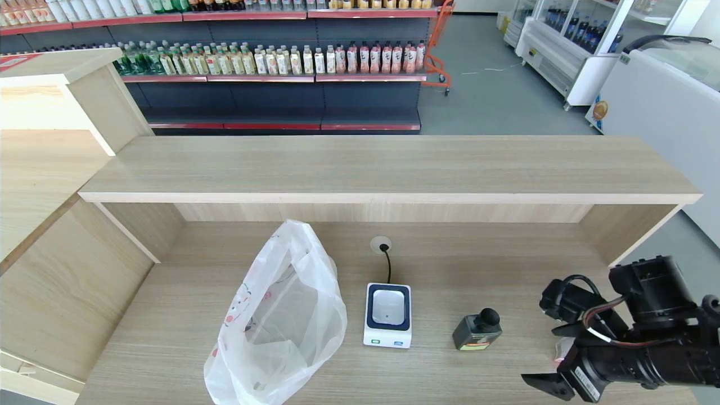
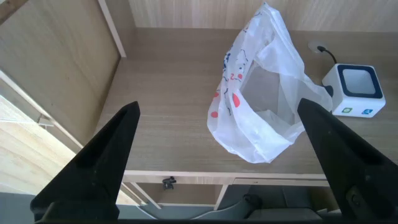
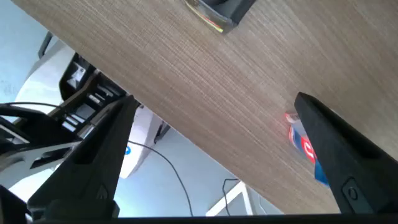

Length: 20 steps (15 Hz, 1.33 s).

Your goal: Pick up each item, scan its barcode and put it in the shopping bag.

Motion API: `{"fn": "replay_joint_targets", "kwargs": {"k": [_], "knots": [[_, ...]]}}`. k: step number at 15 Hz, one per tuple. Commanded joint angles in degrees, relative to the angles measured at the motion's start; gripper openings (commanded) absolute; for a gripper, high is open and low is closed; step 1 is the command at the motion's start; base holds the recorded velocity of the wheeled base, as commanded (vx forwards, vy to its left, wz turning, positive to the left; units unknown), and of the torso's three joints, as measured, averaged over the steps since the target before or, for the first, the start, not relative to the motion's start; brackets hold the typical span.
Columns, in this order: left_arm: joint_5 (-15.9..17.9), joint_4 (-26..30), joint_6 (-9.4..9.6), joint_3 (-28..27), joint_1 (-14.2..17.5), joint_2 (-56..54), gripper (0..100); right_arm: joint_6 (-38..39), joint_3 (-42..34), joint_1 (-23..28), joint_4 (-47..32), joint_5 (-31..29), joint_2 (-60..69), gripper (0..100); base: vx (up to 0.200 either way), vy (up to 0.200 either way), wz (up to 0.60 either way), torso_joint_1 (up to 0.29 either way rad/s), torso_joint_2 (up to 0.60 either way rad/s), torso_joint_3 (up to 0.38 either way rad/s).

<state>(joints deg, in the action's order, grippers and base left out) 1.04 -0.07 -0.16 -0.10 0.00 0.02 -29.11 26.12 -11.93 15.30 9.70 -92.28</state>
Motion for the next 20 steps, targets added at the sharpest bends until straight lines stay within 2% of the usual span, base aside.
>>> {"fn": "replay_joint_targets", "kwargs": {"k": [1,2,5,8,12,15,16,20], "knots": [[0.02,-0.01,-0.02,0.01,0.0,-0.02,100,-2.0,0.77,-0.02,4.21,0.14,-8.26,100,0.0,0.0,0.0,0.0,0.0,0.0],[-0.07,-0.01,-0.02,0.01,0.0,-0.02,100,-3.58,1.21,-0.11,9.22,0.4,-11.43,100,0.0,0.0,0.0,0.0,0.0,0.0],[0.02,-0.01,-0.02,0.01,0.0,-0.02,100,-4.46,1.65,-0.99,16.08,0.76,-16.44,100,0.0,0.0,0.0,0.0,0.0,0.0],[0.02,-0.01,-0.02,0.01,0.0,-0.02,100,-4.46,4.02,-2.66,23.81,4.53,-22.85,100,0.0,0.0,0.0,0.0,0.0,0.0],[0.02,-0.01,-0.02,0.01,0.0,-0.02,100,-4.73,10.35,-5.38,25.31,6.64,-27.78,100,0.0,0.0,0.0,0.0,0.0,0.0],[-0.07,-0.01,-0.02,0.01,0.0,-0.02,100,-5.43,11.76,-7.14,25.31,6.64,-28.65,100,0.0,0.0,0.0,0.0,0.0,0.0],[0.02,-0.01,-0.02,0.01,0.0,-0.02,100,-5.61,11.67,-7.23,25.22,6.56,-28.65,0,0.0,0.0,0.0,0.0,0.0,0.0],[-0.07,-0.01,-0.02,0.01,0.0,-0.02,100,-6.22,11.49,-7.58,25.39,6.38,-28.57,0,0.0,0.0,0.0,0.0,0.0,0.0]]}}
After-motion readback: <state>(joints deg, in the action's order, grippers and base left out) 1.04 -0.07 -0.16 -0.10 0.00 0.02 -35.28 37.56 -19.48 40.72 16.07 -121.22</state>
